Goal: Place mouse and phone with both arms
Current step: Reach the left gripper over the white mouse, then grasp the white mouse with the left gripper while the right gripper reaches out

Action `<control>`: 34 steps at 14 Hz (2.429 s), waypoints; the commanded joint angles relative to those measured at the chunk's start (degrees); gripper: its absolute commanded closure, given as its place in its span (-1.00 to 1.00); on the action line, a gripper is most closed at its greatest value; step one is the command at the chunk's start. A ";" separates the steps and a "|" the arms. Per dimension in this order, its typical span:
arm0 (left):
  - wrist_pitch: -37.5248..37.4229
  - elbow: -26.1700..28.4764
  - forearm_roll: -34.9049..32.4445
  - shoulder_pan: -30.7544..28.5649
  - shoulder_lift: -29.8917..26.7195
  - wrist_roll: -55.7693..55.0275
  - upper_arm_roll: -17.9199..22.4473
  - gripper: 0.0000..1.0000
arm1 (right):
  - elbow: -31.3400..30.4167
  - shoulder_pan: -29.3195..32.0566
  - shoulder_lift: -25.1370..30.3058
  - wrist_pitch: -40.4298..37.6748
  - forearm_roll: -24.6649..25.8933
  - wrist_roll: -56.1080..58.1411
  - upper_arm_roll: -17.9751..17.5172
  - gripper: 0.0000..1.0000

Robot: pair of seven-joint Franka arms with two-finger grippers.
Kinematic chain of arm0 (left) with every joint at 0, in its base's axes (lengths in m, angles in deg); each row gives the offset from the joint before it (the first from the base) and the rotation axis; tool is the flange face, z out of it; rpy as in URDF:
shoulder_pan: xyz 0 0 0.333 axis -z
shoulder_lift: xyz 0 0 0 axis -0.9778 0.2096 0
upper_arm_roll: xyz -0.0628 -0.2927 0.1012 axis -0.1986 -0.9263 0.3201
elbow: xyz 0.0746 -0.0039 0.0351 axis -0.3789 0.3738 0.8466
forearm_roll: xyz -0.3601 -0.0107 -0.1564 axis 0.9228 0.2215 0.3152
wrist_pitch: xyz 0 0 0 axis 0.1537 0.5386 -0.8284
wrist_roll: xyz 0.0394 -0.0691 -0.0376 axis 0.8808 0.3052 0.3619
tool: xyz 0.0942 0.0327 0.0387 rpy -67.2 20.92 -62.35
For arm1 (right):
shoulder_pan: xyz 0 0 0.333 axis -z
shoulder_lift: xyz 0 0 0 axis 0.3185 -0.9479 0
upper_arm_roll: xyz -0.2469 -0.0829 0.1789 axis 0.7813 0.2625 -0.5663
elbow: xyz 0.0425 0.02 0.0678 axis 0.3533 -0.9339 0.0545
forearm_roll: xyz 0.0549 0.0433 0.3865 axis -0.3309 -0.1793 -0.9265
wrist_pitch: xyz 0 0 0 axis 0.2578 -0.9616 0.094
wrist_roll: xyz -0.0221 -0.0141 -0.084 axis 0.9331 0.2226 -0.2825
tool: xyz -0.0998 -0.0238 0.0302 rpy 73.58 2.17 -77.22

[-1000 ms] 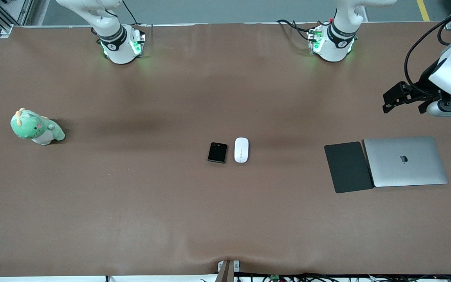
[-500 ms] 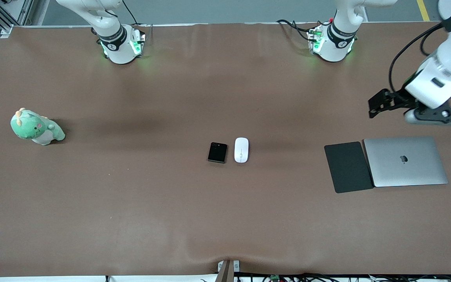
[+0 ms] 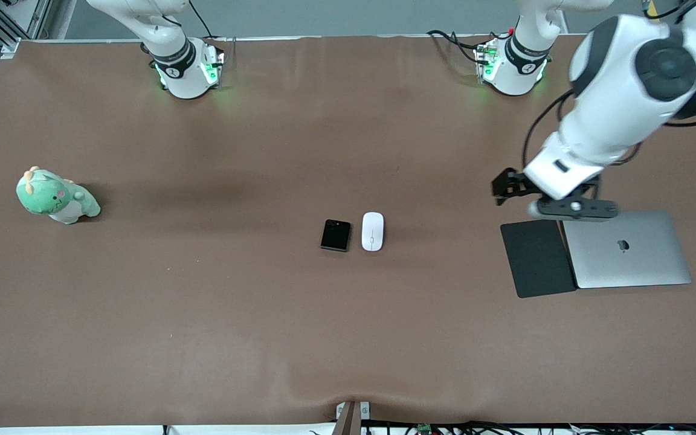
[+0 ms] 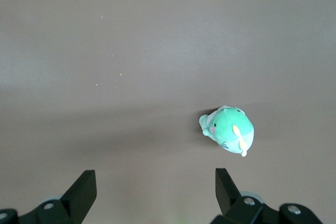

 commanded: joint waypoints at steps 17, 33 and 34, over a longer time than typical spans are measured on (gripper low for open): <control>22.75 -2.58 -10.88 17.98 26.46 -28.60 -0.77 -1.00 | 0.68 0.58 0.15 -0.67 -0.83 -0.39 -0.55 -1.00; 26.36 -8.90 -12.90 21.93 37.81 -32.21 0.54 -1.00 | 0.59 -8.28 -6.08 2.40 -5.84 -0.39 -0.90 -1.00; 27.06 -8.90 -12.99 21.93 38.42 -32.29 0.54 -1.00 | 0.59 -10.30 -6.61 3.89 -6.27 -0.39 -0.90 -1.00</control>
